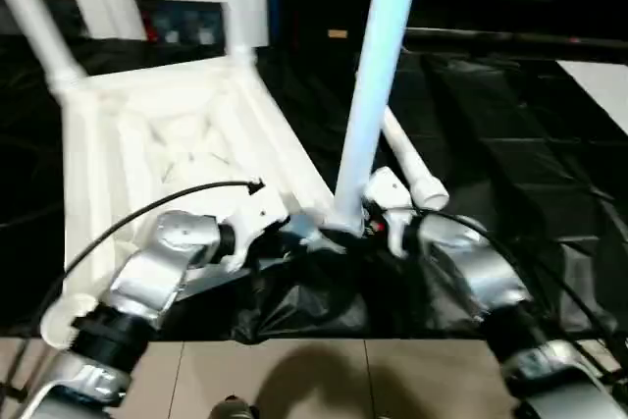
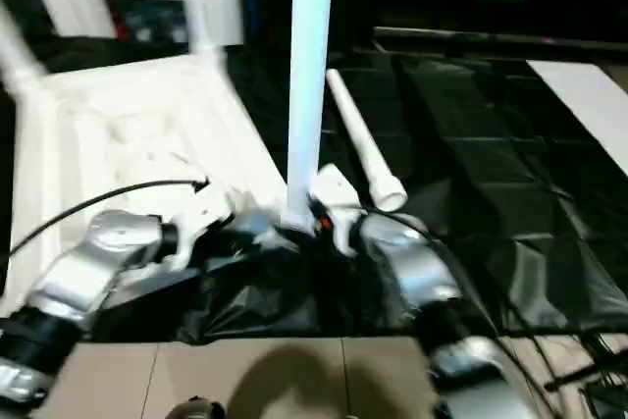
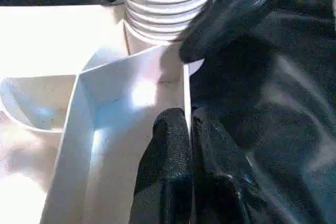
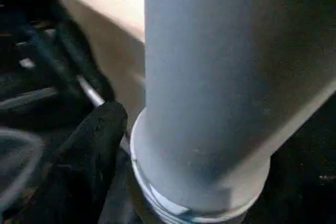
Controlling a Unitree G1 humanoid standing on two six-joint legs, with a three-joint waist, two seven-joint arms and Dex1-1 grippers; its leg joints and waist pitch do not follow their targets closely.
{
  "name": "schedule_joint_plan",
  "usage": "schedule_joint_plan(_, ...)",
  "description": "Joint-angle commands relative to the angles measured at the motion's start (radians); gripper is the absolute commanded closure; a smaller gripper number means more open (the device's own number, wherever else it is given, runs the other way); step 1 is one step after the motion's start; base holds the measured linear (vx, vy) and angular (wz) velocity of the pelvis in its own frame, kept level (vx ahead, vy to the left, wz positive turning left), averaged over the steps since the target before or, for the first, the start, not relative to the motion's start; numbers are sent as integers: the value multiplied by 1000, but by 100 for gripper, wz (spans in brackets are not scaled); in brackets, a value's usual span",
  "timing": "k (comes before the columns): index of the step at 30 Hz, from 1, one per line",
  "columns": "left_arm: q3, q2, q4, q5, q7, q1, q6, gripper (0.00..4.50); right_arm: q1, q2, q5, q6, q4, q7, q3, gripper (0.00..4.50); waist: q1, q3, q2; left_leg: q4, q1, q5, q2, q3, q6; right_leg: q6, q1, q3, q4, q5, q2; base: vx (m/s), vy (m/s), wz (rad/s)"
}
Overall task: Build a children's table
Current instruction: Rotate leg to tighten
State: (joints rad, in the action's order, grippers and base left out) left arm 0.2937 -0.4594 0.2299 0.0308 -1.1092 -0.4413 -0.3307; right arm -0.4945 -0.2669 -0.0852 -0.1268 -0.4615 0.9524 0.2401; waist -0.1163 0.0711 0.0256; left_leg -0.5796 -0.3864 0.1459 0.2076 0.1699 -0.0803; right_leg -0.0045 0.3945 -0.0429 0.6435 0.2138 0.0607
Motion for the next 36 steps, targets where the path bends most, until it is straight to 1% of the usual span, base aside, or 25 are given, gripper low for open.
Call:
schedule_joint_plan(1,43,11,-51,41,-78,-15,36,450,7,-12,-30,-19,53,61,13,76,5,-75,-7,60,27,250,21,1,8,-197,-38,42,-88,156,65,0,0,0)
schedule_joint_plan(2,45,6,-51,43,-88,-15,36,450,10,-16,-34,-24,62,74,16,76,5,-74,-7,61,28,256,21,0,4,-195,-37,42,-89,170,65,0,0,0)
schedule_joint_plan(5,54,-16,-46,47,-124,-19,44,450,23,-37,-43,-39,99,134,38,110,3,-75,-5,62,25,255,22,0,3,-193,-38,42,-89,182,67,0,0,0)
schedule_joint_plan(8,51,-21,-34,48,-138,-23,47,450,29,-43,-34,-45,106,151,56,121,3,-75,-5,62,24,246,21,-1,0,-192,-39,42,-89,182,67,0,0,0)
schedule_joint_plan(10,51,-22,-32,47,-143,-25,42,450,33,-45,-25,-44,108,153,68,152,4,-75,-4,61,23,241,21,-1,-2,-192,-40,42,-87,179,68,0,0,0)
schedule_joint_plan(12,50,-22,-26,46,-139,-26,45,450,39,-43,-18,-44,109,153,75,156,5,-76,-5,60,23,236,21,-1,-2,-195,-40,41,-87,170,67,0,0,0)
schedule_joint_plan(13,49,-22,-24,46,-138,-26,47,450,40,-42,-18,-45,111,153,76,165,5,-76,-5,60,24,237,21,-1,-2,-197,-39,41,-86,169,67,0,0,0)
schedule_joint_plan(14,48,-20,-23,44,-131,-26,46,450,42,-39,-19,-49,112,150,75,174,5,-77,-2,60,24,234,21,0,-1,-197,-40,41,-86,165,67,0,0,0)
schedule_joint_plan(16,44,-15,-21,41,-117,-26,42,450,43,-30,-19,-54,109,136,72,179,5,-76,-3,60,24,239,21,-1,0,-198,-38,41,-87,175,67,0,0,0)
schedule_joint_plan(18,25,13,-12,29,-53,-30,21,450,39,13,-9,-56,74,56,53,181,6,-75,-5,61,24,241,21,0,-6,-197,-37,42,-87,181,67,0,0,0)
schedule_joint_plan(21,0,57,4,-4,64,-48,-25,450,9,91,-1,-79,-2,-93,10,182,14,-72,-4,64,26,272,19,-2,-26,-187,-35,41,-93,248,69,0,0,0)
schedule_joint_plan(22,-5,66,5,-10,89,-51,-40,450,1,108,-1,-87,-18,-125,0,182,17,-71,-4,66,27,290,18,-4,-35,-179,-34,40,-96,290,70,0,0,0)
schedule_joint_plan(23,-17,85,1,-17,133,-56,-67,450,-13,135,4,-78,-48,-181,-14,182,19,-71,-6,67,26,294,18,-6,-39,-174,-36,39,-97,304,71,0,0,0)
schedule_joint_plan(24,-33,109,-7,-24,188,-61,-106,450,-30,166,6,-83,-83,-244,-32,183,29,-71,-8,68,22,301,18,-7,-51,-173,-36,38,-93,307,70,0,0,0)
schedule_joint_plan(25,-69,159,-22,-39,301,-67,-172,450,-63,224,11,-74,-151,-363,-61,183,37,-73,-5,68,21,301,18,-9,-54,-172,-38,38,-94,307,71,0,0,0)
schedule_joint_plan(26,-79,177,-31,-46,340,-66,-195,450,-77,249,12,-76,-181,-416,-75,183,45,-72,-5,69,16,300,16,-11,-59,-172,-39,35,-95,312,70,0,0,0)
schedule_joint_plan(27,-84,187,-37,-50,360,-64,-206,450,-86,263,12,-76,-199,-448,-83,183,48,-73,-5,67,17,302,16,-11,-59,-170,-38,36,-96,314,71,0,0,0)
schedule_joint_plan(28,-87,202,-48,-59,389,-59,-218,450,-98,285,12,-72,-225,-491,-94,183,56,-73,-2,66,16,306,15,-12,-56,-167,-37,35,-96,309,69,0,0,0)
schedule_joint_plan(30,-82,221,-61,-72,426,-49,-229,450,-117,325,16,-54,-266,-560,-115,183,59,-76,-3,62,16,294,13,-9,-43,-168,-35,38,-96,273,68,0,0,0)
schedule_joint_plan(31,-83,235,-63,-74,440,-47,-233,450,-125,337,25,-41,-284,-574,-117,183,59,-77,4,59,18,284,13,-6,-32,-167,-34,39,-98,257,66,0,0,0)
schedule_joint_plan(32,-83,237,-64,-74,442,-46,-234,450,-126,338,27,-39,-286,-576,-117,183,58,-77,1,58,17,273,13,-6,-29,-170,-34,39,-95,243,66,0,0,0)
schedule_joint_plan(33,-85,245,-66,-76,449,-45,-236,450,-130,343,32,-33,-295,-582,-118,183,58,-77,3,58,16,266,12,-4,-24,-170,-34,39,-96,234,65,0,0,0)
schedule_joint_plan(34,-79,255,-74,-72,456,-43,-243,450,-142,356,30,-28,-319,-578,-128,148,57,-77,0,57,16,250,13,-3,-18,-173,-35,39,-92,202,63,0,0,0)
schedule_joint_plan(35,-74,255,-77,-75,455,-43,-238,450,-148,359,27,-28,-329,-572,-132,127,56,-78,-1,57,16,248,14,-3,-17,-175,-35,39,-92,194,64,0,0,0)
schedule_joint_plan(36,-68,253,-80,-76,450,-42,-229,450,-156,360,27,-25,-339,-564,-134,113,57,-77,3,59,15,250,14,-3,-15,-177,-36,38,-91,187,63,0,0,0)
